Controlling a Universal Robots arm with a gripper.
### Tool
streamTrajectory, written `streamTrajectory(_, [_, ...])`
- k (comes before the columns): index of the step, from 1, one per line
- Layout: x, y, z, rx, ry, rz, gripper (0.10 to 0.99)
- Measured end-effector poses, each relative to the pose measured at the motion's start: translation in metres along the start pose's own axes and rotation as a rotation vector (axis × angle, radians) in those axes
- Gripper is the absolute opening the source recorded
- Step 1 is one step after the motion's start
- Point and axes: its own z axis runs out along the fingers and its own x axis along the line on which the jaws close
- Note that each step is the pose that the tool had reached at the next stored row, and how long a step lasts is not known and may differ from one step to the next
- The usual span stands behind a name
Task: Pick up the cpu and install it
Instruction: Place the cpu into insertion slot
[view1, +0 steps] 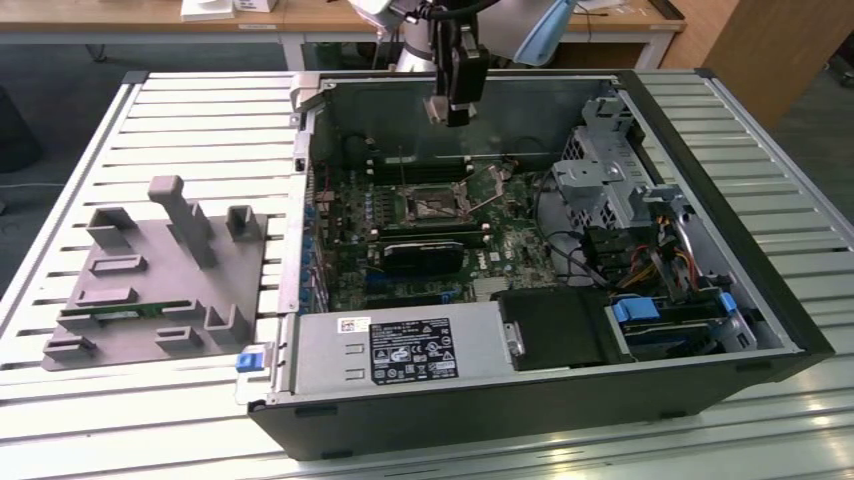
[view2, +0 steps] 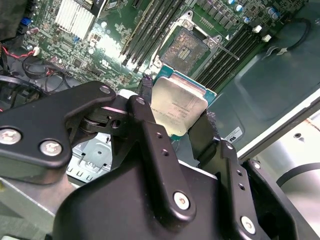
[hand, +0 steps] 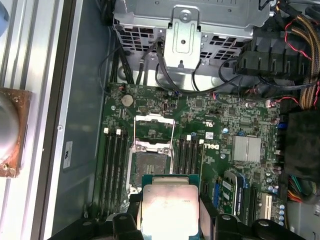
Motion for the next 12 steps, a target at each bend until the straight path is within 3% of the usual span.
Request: streamTrajectory(12, [0.0000,-0.0003,0.0046,0.000,0.0000,0.000,0.541])
